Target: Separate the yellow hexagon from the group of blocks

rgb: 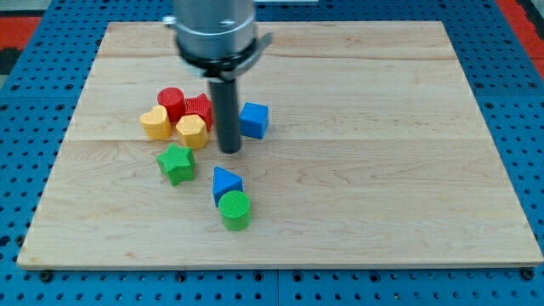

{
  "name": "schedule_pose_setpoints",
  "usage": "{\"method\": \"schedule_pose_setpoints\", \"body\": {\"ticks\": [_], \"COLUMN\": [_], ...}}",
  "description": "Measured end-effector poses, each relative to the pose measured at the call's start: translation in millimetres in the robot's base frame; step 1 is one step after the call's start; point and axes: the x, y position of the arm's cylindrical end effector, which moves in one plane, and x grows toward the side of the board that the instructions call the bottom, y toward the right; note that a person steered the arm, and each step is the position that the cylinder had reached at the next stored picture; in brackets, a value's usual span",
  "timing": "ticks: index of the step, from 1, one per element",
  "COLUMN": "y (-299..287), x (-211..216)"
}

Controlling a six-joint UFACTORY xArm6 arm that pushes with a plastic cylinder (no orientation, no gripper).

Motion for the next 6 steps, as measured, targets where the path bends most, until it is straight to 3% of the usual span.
{"method": "schedule_pose_setpoints", "body": {"ticks": [2, 3, 4, 5, 6], "y": [-90.7, -145.9, -86.4, 9.8, -36.7], "x": [6.1, -11.8, -28.8, -33.2, -34.8]}}
